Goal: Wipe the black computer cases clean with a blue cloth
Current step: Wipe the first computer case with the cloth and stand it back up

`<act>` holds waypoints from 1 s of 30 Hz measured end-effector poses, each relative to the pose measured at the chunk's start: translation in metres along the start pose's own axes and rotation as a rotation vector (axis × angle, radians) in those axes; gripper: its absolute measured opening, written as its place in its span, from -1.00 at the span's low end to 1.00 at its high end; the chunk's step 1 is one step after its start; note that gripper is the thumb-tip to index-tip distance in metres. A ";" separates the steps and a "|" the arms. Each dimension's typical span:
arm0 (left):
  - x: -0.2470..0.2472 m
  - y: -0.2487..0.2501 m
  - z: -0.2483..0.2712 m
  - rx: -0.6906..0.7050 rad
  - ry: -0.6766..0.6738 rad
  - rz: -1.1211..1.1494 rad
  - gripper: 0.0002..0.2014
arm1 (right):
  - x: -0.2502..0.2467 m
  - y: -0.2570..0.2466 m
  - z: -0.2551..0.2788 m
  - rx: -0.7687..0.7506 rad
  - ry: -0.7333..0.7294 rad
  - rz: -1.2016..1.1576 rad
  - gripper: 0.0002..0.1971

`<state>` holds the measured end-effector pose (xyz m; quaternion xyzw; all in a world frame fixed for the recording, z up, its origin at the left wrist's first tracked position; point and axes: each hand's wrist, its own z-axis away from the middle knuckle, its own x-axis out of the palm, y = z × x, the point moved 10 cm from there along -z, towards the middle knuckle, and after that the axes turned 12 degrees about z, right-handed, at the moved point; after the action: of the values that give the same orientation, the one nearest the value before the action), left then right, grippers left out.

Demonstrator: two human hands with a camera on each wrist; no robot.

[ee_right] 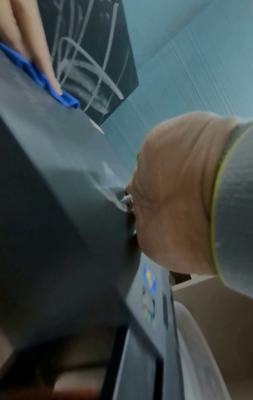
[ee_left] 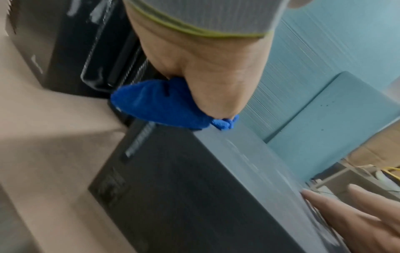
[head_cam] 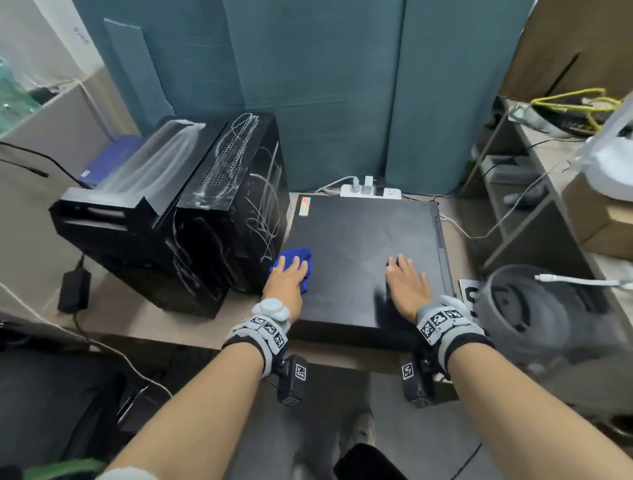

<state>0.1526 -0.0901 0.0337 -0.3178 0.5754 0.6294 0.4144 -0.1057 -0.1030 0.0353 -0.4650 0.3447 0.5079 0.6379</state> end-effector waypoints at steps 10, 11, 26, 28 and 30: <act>0.055 0.078 0.044 0.322 -0.075 -0.090 -0.27 | 0.032 0.006 0.010 0.052 -0.105 -0.082 -0.42; 0.041 0.056 0.040 0.263 -0.039 -0.077 -0.28 | 0.032 0.005 0.011 0.044 -0.117 -0.107 -0.42; 0.067 0.074 0.050 0.328 -0.098 -0.116 -0.22 | 0.039 0.002 0.011 0.045 -0.140 0.151 -0.32; 0.054 0.047 0.028 0.240 -0.111 -0.145 -0.20 | 0.038 0.002 0.010 0.034 -0.156 0.136 -0.30; 0.034 0.018 0.008 0.109 -0.108 -0.139 -0.17 | 0.039 -0.002 0.010 0.012 -0.167 0.133 -0.26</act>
<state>0.1218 -0.0773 0.0135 -0.2997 0.5621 0.5833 0.5040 -0.0944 -0.0804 0.0034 -0.3934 0.3237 0.5840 0.6320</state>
